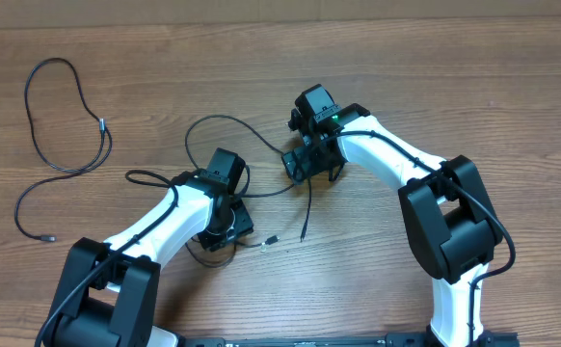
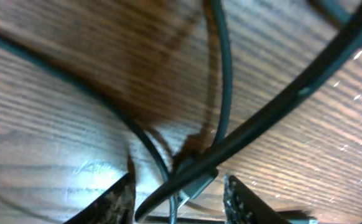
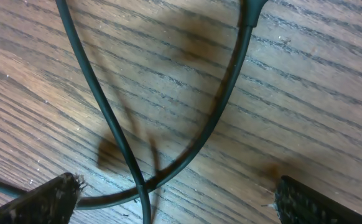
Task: Untangle cables
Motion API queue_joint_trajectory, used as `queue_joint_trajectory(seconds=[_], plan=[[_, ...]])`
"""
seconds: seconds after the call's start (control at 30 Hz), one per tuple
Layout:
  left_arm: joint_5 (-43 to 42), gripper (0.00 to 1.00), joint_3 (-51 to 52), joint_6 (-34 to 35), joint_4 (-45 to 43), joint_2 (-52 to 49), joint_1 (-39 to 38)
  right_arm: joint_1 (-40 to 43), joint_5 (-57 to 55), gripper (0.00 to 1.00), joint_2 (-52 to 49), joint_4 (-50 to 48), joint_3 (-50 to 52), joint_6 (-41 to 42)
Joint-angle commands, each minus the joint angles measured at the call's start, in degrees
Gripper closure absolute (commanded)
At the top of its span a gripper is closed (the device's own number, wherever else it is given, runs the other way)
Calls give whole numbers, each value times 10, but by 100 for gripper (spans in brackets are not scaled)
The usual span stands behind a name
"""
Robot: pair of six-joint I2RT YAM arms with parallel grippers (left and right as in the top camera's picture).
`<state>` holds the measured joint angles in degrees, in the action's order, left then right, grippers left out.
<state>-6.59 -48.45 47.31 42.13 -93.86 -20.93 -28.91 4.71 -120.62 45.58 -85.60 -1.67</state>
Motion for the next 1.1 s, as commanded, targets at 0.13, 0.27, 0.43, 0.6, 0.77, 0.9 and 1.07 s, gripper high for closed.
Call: queue_joint_trajectory(seconds=[0.13, 0.27, 0.43, 0.6, 0.77, 0.9, 1.07], plan=[[19, 64, 4, 12, -16, 9, -2, 0, 5, 0, -3, -3, 6, 2], [28, 65, 4, 12, -25, 9, -2, 0, 5, 0, -3, -3, 6, 2], [27, 62, 4, 12, -25, 9, -2, 0, 5, 0, -3, -3, 6, 2], [28, 65, 4, 12, -34, -3, -5, 0, 5, 0, -2, -3, 6, 2], [22, 68, 4, 12, -45, -31, -9, 0, 5, 0, -3, -3, 6, 2], [21, 76, 4, 24, -48, -37, -9, 0, 5, 0, -3, -3, 6, 2], [19, 78, 4, 25, -48, -37, -9, 0, 5, 0, -3, -3, 6, 2]])
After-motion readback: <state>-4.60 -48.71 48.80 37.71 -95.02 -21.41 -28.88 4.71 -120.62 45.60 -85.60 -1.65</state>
